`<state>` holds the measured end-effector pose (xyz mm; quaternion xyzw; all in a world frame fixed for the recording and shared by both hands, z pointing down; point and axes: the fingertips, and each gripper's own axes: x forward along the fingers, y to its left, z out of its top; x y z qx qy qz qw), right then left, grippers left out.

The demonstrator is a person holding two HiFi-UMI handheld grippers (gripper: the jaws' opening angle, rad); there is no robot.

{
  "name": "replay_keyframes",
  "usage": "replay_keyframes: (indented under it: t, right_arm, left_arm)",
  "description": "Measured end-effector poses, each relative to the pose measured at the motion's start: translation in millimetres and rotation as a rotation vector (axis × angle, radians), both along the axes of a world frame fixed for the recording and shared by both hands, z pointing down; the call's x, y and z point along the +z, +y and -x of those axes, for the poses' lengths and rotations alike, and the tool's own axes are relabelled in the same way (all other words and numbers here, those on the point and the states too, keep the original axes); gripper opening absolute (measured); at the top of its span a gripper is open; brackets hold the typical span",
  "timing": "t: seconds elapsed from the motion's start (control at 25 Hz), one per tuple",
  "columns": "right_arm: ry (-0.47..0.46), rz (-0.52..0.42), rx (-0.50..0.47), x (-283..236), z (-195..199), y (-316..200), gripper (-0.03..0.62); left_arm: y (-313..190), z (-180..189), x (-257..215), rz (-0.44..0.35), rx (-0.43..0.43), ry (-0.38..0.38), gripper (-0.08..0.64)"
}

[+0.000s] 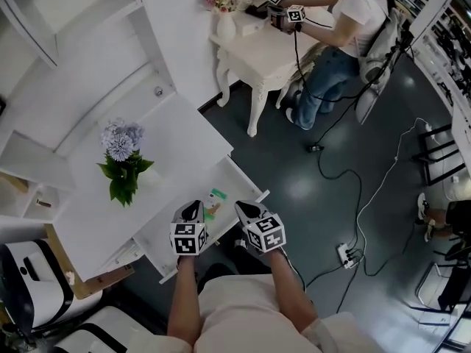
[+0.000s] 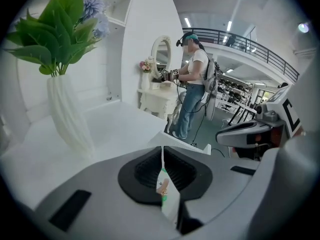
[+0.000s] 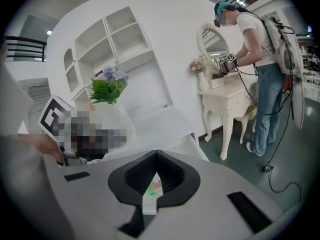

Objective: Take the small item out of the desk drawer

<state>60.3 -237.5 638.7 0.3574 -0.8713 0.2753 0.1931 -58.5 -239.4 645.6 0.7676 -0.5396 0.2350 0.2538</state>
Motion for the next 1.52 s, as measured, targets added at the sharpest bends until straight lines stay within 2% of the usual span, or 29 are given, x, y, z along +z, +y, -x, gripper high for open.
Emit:
replay_keyframes:
  t: [0.12,0.44,0.84,1.12,1.52]
  right_arm:
    - [-0.012,0.015,-0.001,8,-2,-1,0.025]
    - [-0.016,0.062,0.033,34,-10,0,0.025]
    - [0.016,0.107,0.012,59,-6,11,0.025]
    - [0.047,0.127,0.012,72,-17,8,0.025]
    - [0.068,0.151,0.024,87,-25,3,0.025]
  left_arm:
    - [4,-2,11,0.019,0.011,-0.013,0.029]
    - [8,-12,55,0.084,0.098,-0.019,0.108]
    - [1,-21,116,0.175,0.210,-0.046,0.195]
    - [-5,-20,154,0.250,0.257,-0.075,0.235]
    - [-8,-31,204,0.347,0.301,-0.100,0.332]
